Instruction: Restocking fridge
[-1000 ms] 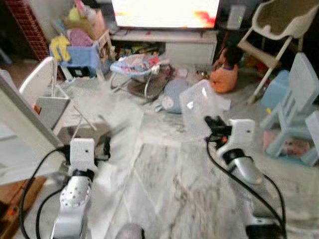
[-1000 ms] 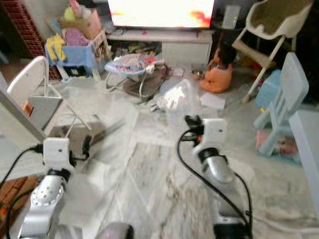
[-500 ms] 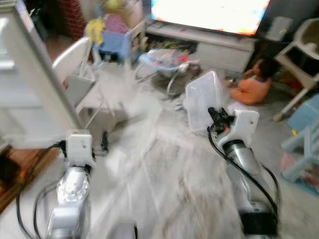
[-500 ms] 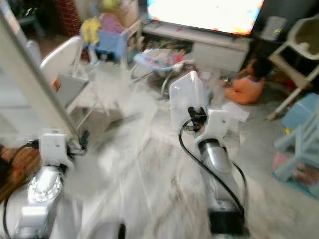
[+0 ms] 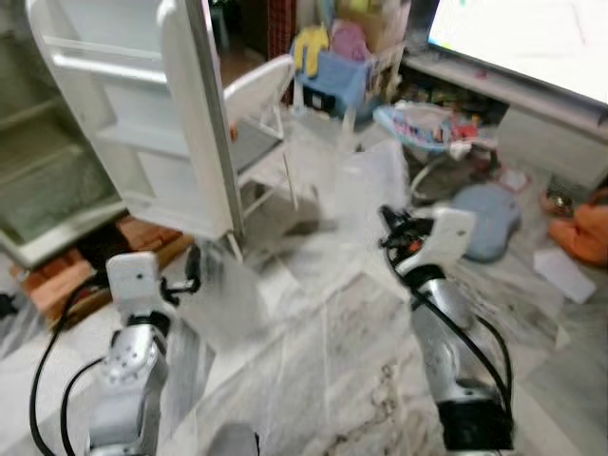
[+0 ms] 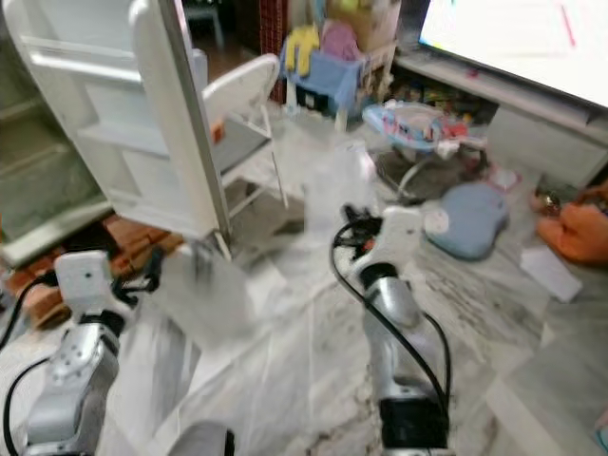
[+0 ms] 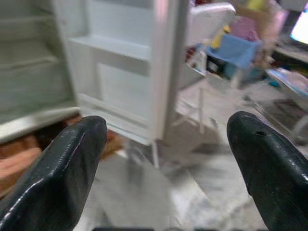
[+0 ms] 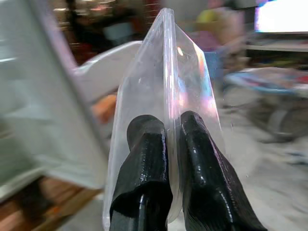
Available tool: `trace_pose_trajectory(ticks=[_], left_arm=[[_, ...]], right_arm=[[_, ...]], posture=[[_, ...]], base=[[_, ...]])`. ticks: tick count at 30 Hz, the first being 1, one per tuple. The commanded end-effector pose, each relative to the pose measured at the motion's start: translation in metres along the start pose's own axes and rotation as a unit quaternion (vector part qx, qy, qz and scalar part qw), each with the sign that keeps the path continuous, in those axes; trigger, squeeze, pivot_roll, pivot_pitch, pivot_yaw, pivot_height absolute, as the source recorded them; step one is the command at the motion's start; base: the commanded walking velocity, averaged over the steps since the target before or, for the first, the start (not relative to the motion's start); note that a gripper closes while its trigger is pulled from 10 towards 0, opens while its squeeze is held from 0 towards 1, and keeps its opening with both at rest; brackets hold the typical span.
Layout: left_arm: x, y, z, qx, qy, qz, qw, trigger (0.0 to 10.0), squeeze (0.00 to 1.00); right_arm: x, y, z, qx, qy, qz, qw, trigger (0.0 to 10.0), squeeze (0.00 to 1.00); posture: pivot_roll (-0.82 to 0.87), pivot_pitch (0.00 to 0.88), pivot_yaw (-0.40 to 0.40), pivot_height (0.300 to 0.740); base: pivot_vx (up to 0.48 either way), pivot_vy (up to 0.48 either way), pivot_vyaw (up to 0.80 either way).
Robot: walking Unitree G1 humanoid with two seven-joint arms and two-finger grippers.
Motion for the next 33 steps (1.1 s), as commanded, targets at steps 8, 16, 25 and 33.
trace_pose_trajectory(ticks=[8, 16, 25, 33], left_arm=[[0.003, 0.0, 0.002, -0.002, 0.015, -0.005, 1.0, 10.0, 0.0], [0.004, 0.0, 0.004, -0.003, 0.011, -0.006, 1.0, 10.0, 0.0], [0.004, 0.001, 0.006, 0.015, 0.034, -0.003, 0.999, 10.0, 0.0], [0.008, -0.001, 0.006, 0.02, 0.042, -0.014, 0.999, 10.0, 0.0]], right_arm=[[0.001, 0.003, 0.0, -0.011, 0.003, 0.011, 1.0, 10.0, 0.0], [-0.005, 0.002, -0.006, -0.023, 0.009, 0.024, 0.999, 10.0, 0.0], [-0.007, 0.002, -0.008, -0.026, 0.015, 0.031, 0.999, 10.0, 0.0], [-0.011, 0.001, -0.011, -0.031, 0.016, 0.04, 0.999, 10.0, 0.0]], posture=[[0.11, 0.0, -0.051, 0.74], [0.11, 0.0, -0.051, 0.74], [0.11, 0.0, -0.049, 0.74], [0.11, 0.0, -0.049, 0.74]], base=[[0.0, 0.0, 0.8], [0.0, 0.291, 0.79], [0.0, 0.48, 0.05], [0.0, 0.48, 0.0]])
Point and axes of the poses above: a point about 5 cm out from each wrist's last joint towards the gripper, its own y axis pointing out of the wrist towards the gripper, its own z axis along the axis of the wrist's last joint, x = y × z, the point moved 2 cm from there along y, pointing out of the wrist towards the gripper, and after that the axes turned 8 degrees about y, right-handed, at the moved point
